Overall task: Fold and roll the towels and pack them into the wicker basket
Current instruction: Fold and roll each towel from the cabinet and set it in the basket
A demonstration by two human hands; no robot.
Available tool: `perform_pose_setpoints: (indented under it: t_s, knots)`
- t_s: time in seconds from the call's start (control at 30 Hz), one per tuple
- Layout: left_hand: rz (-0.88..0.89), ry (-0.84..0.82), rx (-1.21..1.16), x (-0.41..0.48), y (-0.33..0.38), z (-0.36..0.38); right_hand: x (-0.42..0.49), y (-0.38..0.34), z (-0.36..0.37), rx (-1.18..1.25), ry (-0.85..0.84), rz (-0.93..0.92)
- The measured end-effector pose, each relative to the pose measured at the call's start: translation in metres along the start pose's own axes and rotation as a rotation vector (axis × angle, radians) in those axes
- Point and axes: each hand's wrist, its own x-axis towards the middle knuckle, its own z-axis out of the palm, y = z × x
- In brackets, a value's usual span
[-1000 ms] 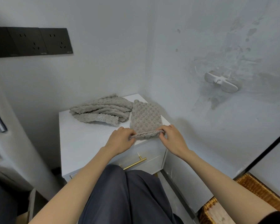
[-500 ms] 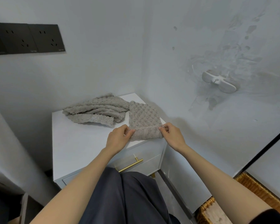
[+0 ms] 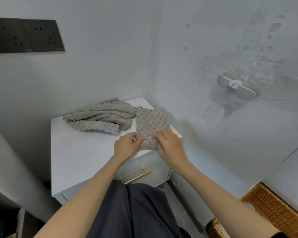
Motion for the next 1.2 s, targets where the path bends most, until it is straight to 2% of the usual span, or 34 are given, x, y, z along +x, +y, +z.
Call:
perform_pose_setpoints:
  t_s: [0.13, 0.43, 0.5, 0.57, 0.63, 0.7, 0.8, 1.03, 1.2]
  knots:
    - [0.014, 0.004, 0.031, 0.002, 0.001, 0.0, -0.009, -0.013, 0.011, -0.033, -0.049, -0.134]
    - [0.026, 0.029, 0.133, -0.001, 0.007, -0.001, -0.021, 0.013, 0.003, -0.205, -0.075, -0.063]
    - [0.092, 0.101, 0.169, -0.006, 0.008, -0.001, -0.021, 0.019, 0.0, -0.205, -0.089, -0.048]
    - [0.248, 0.183, 0.193, -0.008, 0.008, -0.003, -0.022, 0.022, -0.004, -0.197, -0.101, -0.035]
    - [0.442, 0.168, 0.231, -0.008, 0.008, -0.006, -0.022, 0.026, -0.006, -0.19, -0.121, -0.033]
    - [0.547, 0.1, 0.268, -0.009, 0.006, -0.008, -0.021, 0.029, -0.006, -0.136, -0.176, -0.015]
    - [0.529, 0.075, 0.293, -0.013, -0.001, -0.008, -0.023, 0.037, -0.004, -0.071, -0.25, 0.065]
    - [0.449, 0.033, 0.359, -0.018, -0.008, -0.01, -0.023, 0.046, -0.006, 0.153, -0.214, 0.196]
    - [0.389, 0.01, 0.292, -0.014, -0.003, -0.016, -0.017, 0.053, -0.014, 0.305, -0.345, 0.339]
